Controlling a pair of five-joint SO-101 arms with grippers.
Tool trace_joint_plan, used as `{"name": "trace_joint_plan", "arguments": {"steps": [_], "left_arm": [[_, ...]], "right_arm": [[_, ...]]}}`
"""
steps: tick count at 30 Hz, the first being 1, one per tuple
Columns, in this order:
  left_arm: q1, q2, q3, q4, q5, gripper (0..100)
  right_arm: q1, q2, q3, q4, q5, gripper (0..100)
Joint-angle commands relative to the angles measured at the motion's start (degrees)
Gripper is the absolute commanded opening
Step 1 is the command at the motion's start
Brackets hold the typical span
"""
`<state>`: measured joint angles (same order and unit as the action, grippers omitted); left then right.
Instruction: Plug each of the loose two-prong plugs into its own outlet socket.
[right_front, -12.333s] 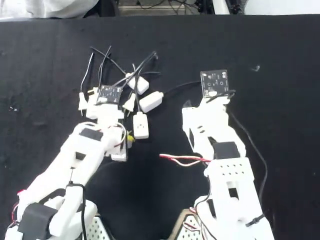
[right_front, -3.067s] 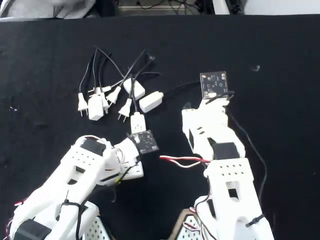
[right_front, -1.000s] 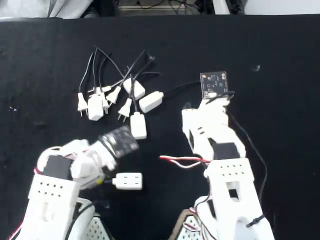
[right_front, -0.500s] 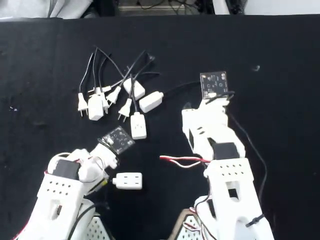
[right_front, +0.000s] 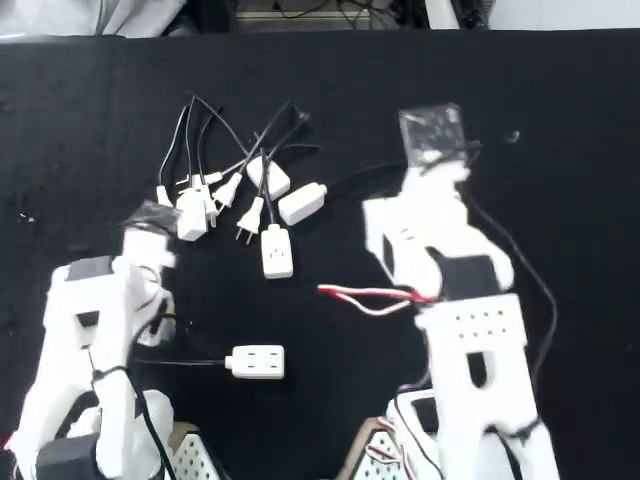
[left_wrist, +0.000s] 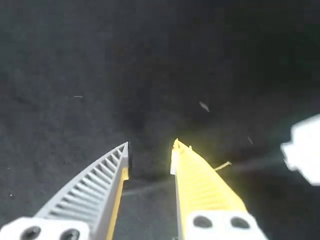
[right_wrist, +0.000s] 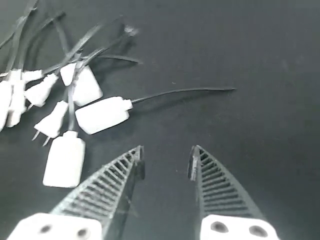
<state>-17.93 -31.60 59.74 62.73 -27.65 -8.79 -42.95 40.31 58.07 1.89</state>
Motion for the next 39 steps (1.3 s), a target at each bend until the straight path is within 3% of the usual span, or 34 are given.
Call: {"name": "trace_joint_plan", "arguments": {"steps": [1,9,16,26,34,39], "left_arm": [[-2.59,0.7,2.07,-5.71,5.98,14],[-5.49,1.41,6.64,-14.59,13.19,14],[-6.2,1.32,7.16,-15.65,13.54,14],[-6.2,1.32,7.34,-15.65,13.27,14],[-6.2,1.32,7.34,-15.74,13.19,14],[-6.2,1.32,7.34,-15.74,13.19,14]], "right_arm": [[-5.63,11.82,-9.8,1.41,0.0,15.6],[-16.62,41.01,-28.26,1.23,-0.62,15.5],[-18.73,60.18,-40.22,-5.71,-10.99,15.5],[-21.71,75.03,-60.0,0.44,-20.75,15.5],[-20.84,82.68,-63.43,0.88,-22.51,15.5],[-20.75,82.33,-67.12,6.51,-24.53,15.5]]}}
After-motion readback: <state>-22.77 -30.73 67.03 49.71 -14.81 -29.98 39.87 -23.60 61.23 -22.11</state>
